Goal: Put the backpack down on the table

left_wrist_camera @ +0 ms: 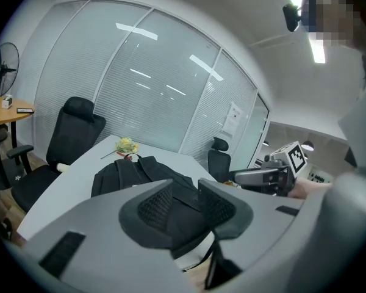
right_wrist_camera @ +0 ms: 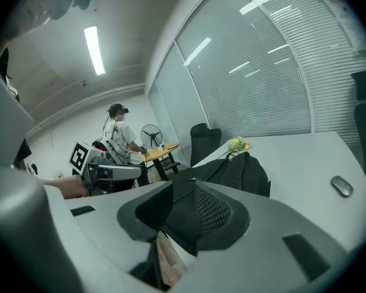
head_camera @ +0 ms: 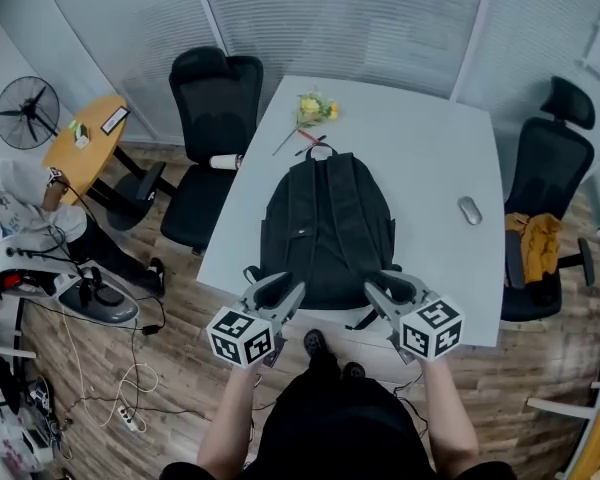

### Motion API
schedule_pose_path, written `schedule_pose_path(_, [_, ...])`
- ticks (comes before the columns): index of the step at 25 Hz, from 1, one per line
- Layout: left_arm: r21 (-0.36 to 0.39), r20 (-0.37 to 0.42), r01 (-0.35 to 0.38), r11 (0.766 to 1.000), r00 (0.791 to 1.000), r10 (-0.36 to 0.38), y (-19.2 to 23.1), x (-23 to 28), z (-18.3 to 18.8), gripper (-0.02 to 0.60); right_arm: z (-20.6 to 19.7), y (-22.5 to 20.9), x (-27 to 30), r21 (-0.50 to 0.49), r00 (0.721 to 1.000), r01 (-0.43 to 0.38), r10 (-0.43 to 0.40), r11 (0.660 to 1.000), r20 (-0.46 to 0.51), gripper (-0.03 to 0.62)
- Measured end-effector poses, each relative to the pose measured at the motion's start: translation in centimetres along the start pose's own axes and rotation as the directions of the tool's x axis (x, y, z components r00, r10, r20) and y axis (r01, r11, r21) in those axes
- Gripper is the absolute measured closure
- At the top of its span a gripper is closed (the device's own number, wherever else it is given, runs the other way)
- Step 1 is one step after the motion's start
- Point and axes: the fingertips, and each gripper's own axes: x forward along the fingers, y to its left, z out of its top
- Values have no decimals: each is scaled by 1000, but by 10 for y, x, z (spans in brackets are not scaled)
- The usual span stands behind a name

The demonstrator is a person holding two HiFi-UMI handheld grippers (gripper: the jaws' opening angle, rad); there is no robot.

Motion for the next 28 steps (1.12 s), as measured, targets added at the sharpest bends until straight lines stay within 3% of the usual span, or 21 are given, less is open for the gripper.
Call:
schedule_pose_path(5, [38,40,5,999,999,-7,-38,-12,3,489,-2,21,-21,-16,999,-35,36,999,29,499])
schedule_pose_path(8, [56,62,-2,998,998,-2,-58,-23,3,541,-3,33,-35,-24,998,-50,51,998,48,519])
schedule_pose_path(18, [118,119,-42,992,992,28,-117,-64,-3,577,-7,69,-85,-76,988,-93,102,993,116,557])
schedule_pose_path(28, [126,146,-53,991,989,34,-142,-87,-18,581,-12,101,-112,-119,976,-110,130,987,176,585])
